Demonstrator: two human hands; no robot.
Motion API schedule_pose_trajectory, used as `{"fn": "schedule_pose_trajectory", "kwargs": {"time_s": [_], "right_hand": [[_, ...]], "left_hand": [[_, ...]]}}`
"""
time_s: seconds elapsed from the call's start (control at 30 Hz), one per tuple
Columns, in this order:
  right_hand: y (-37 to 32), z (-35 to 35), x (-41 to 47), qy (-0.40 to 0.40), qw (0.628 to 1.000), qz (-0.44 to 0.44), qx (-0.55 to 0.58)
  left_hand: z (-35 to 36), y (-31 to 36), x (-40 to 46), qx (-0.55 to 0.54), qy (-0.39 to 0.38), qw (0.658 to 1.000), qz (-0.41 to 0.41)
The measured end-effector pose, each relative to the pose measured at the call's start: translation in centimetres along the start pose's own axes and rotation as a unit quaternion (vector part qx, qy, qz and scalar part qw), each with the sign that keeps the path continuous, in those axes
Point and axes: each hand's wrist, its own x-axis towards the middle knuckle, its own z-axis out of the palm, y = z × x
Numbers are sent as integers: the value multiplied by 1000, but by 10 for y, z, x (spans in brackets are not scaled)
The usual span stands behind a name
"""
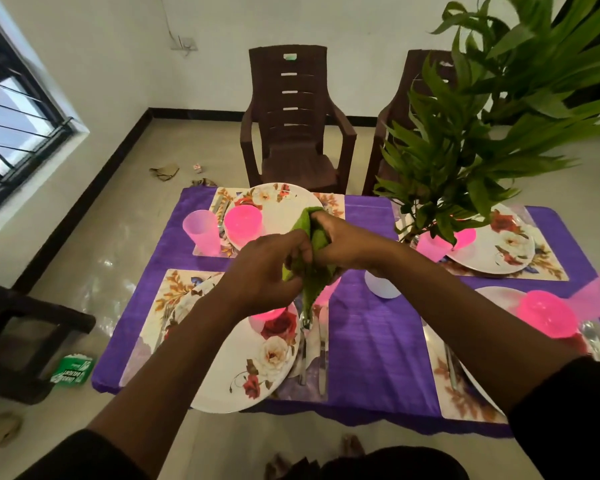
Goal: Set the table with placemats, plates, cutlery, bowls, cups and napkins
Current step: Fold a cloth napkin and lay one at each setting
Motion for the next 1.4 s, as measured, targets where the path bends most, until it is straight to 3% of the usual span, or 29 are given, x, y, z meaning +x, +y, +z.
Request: {"fn": "schedule_pose_trajectory", "kwargs": {"time_s": [0.23, 0.37, 0.5, 0.77, 1.03, 1.4], "right_hand": [[2, -5, -7, 7, 995, 10, -98], [8, -8, -12, -21, 999, 15, -33], [13, -11, -9, 23, 999, 20, 27], [20, -11, -3, 154, 988, 14, -8], [12, -2, -2, 170, 983, 15, -73], [13, 0, -1, 117, 988, 44, 87]], "left_hand": [[10, -2, 3, -54, 25, 998, 17], [15, 0, 5, -74, 34, 997, 13], [21, 5, 7, -84, 41, 996, -1], [19, 5, 4, -122, 66, 990, -30], [25, 7, 12, -119, 77, 989, -31], [29, 8, 10, -97, 53, 993, -31]]}}
